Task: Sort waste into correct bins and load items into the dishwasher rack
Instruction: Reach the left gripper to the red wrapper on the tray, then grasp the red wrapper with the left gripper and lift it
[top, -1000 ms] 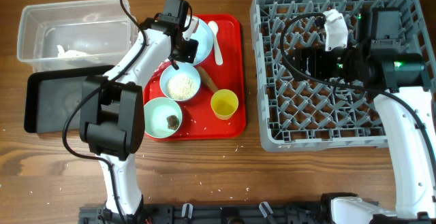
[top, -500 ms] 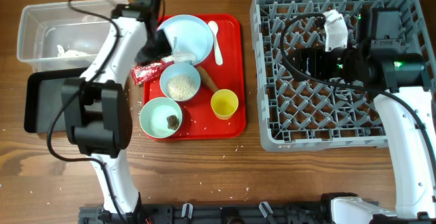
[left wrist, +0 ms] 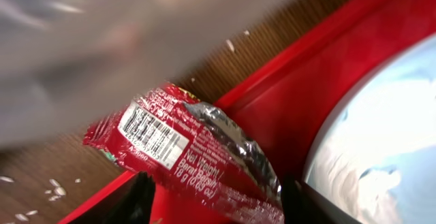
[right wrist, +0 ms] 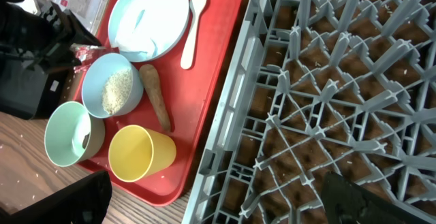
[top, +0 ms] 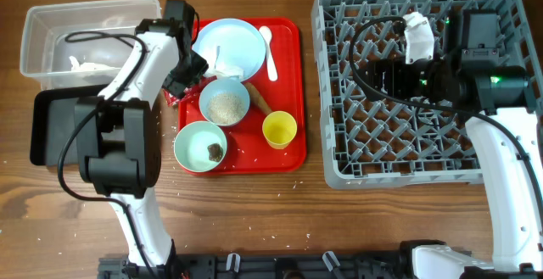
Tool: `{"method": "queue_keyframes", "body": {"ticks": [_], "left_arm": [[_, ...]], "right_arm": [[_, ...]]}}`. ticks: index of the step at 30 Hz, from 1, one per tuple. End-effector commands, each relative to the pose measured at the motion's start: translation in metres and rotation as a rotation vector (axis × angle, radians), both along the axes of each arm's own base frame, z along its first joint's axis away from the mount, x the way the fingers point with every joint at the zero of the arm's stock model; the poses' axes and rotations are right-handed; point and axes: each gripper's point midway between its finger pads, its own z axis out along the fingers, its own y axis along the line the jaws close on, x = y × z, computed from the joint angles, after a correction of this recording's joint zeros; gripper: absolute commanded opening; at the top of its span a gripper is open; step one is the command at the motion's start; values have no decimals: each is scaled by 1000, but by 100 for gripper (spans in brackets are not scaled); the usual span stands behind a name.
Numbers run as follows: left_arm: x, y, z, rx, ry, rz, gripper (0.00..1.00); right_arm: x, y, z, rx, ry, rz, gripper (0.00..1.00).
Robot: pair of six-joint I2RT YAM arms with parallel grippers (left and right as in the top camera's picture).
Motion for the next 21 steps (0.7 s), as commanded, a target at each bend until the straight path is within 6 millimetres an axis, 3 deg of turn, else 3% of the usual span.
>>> {"method": "queue_keyframes", "body": {"ticks": [1, 7, 13, 17, 21], "left_arm": [[-13, -2, -19, -14, 8, 130, 63], [-9, -8, -26, -19, -18, 115, 62], [-13, -13, -35, -14, 7, 103, 51], [-16, -20, -37, -11, 19, 83, 38], [-16, -24, -37, -10, 20, 69, 18]], "right_arm": [[5, -2, 1, -8, -5, -12, 100], [5, -2, 1, -8, -6, -12, 100], [5, -2, 1, -9, -6, -13, 100], [5, -2, 1, -8, -6, -13, 100], [5, -2, 1, -8, -6, -13, 100]]}}
